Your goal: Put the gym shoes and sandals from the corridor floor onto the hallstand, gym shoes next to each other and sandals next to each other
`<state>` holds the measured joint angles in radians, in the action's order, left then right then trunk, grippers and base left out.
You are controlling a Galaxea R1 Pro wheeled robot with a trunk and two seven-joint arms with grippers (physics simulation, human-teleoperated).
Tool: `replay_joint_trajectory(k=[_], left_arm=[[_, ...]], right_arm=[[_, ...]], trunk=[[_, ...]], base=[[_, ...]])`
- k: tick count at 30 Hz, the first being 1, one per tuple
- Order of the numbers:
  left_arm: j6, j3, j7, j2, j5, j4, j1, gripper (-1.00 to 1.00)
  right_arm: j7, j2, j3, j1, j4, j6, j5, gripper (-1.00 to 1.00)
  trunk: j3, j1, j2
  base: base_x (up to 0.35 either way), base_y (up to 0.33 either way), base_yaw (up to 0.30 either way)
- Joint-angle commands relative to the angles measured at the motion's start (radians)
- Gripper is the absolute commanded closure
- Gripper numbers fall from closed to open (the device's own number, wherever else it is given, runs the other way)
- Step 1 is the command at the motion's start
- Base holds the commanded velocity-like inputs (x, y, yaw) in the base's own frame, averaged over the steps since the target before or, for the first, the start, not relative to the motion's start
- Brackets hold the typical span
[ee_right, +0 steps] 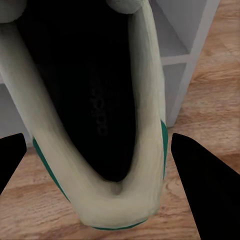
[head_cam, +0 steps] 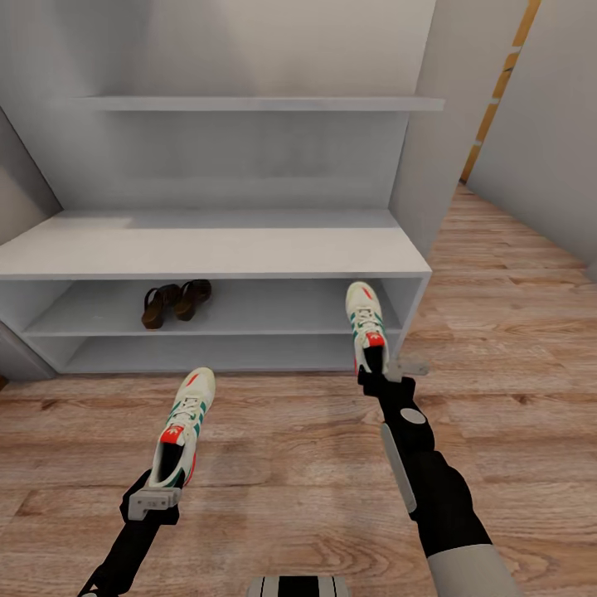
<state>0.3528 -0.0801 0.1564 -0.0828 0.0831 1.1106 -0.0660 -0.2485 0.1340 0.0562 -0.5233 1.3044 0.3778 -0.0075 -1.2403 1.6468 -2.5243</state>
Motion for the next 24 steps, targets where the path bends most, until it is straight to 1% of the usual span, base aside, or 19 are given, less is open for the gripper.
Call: replay_joint_trajectory(k=[1, 7, 13, 16, 24], left_arm=[[0.0, 0.0, 0.0, 0.0, 0.0, 0.0, 0.0, 1.0], [0.0, 0.0, 0.0, 0.0, 0.0, 0.0, 0.0, 1.0], [0.0, 0.0, 0.0, 0.0, 0.0, 0.0, 0.0, 1.0], [0.0, -0.001, 0.0, 0.0, 0.0, 0.0, 0.0, 1.0], [0.0, -0.001, 0.0, 0.0, 0.0, 0.0, 0.0, 1.0]], right_arm=[[0.0, 0.0, 0.0, 0.0, -0.001, -0.001, 0.0, 1.0], [0.0, 0.002, -0.005, 0.0, -0.014, -0.003, -0.004, 1.0], [0.002, 0.002, -0.008, -0.006, -0.061, -0.013, -0.017, 1.0], [0.002, 0.001, -0.01, -0.009, -0.086, -0.037, -0.022, 1.0], [0.003, -0.002, -0.012, -0.015, -0.134, -0.07, -0.026, 1.0]], trunk=[[0.0, 0.0, 0.0], [0.0, 0.0, 0.0], [0.0, 0.0, 0.0], [0.0, 0.0, 0.0], [0.0, 0.0, 0.0]], base=[[0.0, 0.0, 0.0], [0.0, 0.0, 0.0], [0.0, 0.0, 0.0], [0.0, 0.0, 0.0], [0.0, 0.0, 0.0]])
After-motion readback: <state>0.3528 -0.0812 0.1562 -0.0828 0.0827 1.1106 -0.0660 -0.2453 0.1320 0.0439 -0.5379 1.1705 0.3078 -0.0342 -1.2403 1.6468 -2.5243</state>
